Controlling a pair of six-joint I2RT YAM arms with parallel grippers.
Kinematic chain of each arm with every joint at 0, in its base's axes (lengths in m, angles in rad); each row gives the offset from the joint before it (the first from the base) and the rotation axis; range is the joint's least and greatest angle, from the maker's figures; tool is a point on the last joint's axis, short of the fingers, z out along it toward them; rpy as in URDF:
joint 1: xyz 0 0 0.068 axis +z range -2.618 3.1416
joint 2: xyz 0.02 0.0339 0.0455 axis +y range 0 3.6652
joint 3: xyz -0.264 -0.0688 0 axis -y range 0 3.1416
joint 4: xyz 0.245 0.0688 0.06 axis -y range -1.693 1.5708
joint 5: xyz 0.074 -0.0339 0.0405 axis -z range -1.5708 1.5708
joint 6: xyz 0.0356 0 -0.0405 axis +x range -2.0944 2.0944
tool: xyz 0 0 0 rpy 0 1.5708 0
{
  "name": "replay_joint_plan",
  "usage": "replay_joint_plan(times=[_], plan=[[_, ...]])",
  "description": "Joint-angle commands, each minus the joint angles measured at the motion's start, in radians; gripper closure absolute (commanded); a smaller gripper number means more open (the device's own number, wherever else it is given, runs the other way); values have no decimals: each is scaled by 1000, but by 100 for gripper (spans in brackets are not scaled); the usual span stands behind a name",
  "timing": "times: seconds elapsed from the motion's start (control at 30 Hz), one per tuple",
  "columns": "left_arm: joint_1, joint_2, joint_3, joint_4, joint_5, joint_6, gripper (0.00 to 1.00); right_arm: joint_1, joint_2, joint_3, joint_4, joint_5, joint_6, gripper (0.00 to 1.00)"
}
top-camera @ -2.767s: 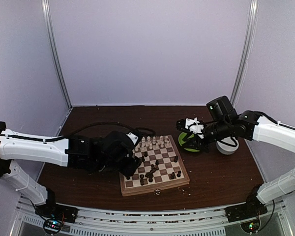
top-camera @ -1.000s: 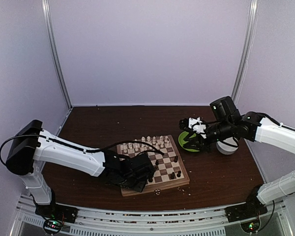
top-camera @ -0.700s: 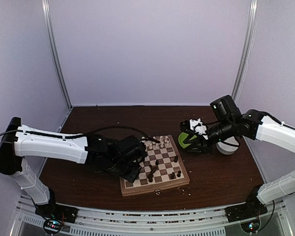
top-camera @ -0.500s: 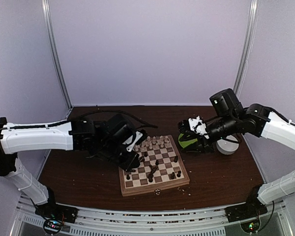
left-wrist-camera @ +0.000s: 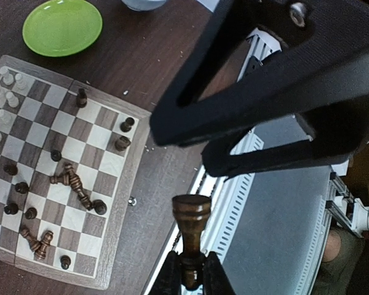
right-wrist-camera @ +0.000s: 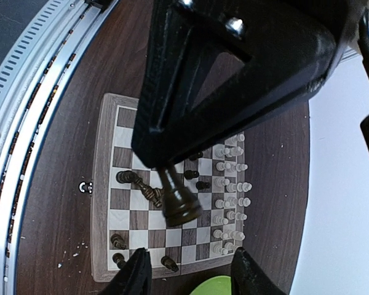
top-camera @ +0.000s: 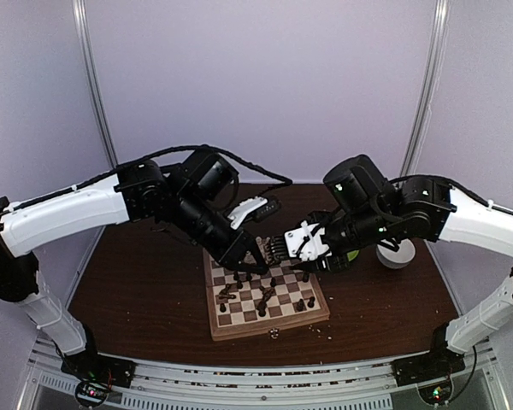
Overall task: Set up the chess pieces on the board
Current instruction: Pass from the left arm to the right
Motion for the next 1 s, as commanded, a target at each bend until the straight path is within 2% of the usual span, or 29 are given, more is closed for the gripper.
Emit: replay_joint_plan(times=[0.0, 0.37, 0.7, 0.8, 0.97], plan=[[6, 27, 41, -22, 118, 24, 100, 41, 23, 50, -9, 111, -24, 56], [22, 51, 55, -13, 162, 21, 100, 115, 62, 46, -70, 150, -77, 57], [29, 71, 57, 15, 200, 10, 100, 136, 76, 31, -16, 193, -53, 62], [31, 72, 58, 14, 207, 12, 100, 142, 86, 33, -17, 200, -56, 66], [33, 75, 56, 16, 214, 12, 100, 150, 96, 36, -15, 200, -56, 79]])
